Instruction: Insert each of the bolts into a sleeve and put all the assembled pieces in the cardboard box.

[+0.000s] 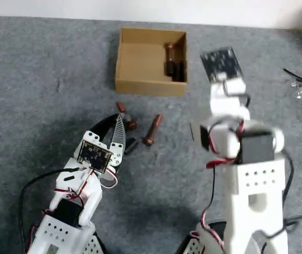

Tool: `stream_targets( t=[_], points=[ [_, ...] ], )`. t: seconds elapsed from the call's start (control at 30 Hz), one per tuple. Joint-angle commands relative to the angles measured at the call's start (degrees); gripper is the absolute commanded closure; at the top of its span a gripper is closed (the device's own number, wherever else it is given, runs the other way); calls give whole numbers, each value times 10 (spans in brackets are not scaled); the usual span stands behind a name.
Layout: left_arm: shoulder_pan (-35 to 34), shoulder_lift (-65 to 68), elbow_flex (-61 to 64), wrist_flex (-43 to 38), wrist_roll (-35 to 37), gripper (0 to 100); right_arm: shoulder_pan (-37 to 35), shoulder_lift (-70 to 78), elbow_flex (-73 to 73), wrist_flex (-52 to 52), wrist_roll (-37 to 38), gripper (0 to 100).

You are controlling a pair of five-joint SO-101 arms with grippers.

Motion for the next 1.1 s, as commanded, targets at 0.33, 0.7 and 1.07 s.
stream_targets(
  t=[0.33, 0.7, 1.07],
  points=[
    [0, -2, 15, 1, -1, 993, 77, -285, 630, -506, -5, 817],
    [0, -2, 15, 2, -1, 993, 76, -420, 800, -644, -6, 817],
    [-6, -9, 15, -10, -4, 993, 79, -478, 846, -644, -4, 817]
  ],
)
